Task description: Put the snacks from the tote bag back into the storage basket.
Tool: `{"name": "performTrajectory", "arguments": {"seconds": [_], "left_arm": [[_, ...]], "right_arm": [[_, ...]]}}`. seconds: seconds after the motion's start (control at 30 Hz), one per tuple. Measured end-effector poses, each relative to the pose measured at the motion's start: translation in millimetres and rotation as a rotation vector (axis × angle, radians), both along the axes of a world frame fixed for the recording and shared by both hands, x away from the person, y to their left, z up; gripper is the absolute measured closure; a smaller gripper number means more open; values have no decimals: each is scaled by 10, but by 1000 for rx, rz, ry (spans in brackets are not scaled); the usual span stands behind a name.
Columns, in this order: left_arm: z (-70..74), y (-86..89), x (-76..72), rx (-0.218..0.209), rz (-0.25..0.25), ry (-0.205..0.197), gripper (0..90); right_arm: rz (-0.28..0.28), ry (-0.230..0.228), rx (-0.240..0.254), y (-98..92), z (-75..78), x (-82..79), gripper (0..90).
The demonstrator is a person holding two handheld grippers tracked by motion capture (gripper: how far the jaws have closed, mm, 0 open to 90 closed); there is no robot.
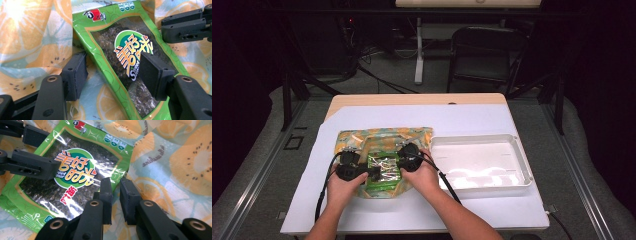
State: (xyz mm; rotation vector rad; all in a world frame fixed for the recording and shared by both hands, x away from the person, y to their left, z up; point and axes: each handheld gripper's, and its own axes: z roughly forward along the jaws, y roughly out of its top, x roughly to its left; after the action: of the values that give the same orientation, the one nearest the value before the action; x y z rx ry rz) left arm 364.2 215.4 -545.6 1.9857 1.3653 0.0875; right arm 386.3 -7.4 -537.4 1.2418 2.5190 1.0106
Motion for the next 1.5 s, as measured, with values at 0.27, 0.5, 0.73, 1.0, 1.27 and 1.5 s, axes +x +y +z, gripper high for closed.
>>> {"name": "performTrajectory", "arguments": {"seconds": [0.27, 0.5, 0.73, 1.0, 1.27, 1.5], "left_arm": [[-38, 23, 37, -36, 11, 27, 399], [-35, 44, 50, -76, 19, 43, 411], [-21, 40, 46, -99, 17, 46, 430], [-21, 54, 54, -129, 28, 58, 462], [-13, 87, 51, -197, 33, 67, 519], [6, 105, 46, -229, 29, 64, 562]], "right_arm": [[2, 8, -3, -3, 9, 0, 803], [-3, 6, 2, -7, 0, -1, 804], [-8, 11, 13, -15, -13, 1, 803], [-10, 29, 16, -43, -12, 15, 793], [-25, 27, 39, -48, -36, 19, 796], [-15, 29, 19, -55, -36, 26, 798]]}}
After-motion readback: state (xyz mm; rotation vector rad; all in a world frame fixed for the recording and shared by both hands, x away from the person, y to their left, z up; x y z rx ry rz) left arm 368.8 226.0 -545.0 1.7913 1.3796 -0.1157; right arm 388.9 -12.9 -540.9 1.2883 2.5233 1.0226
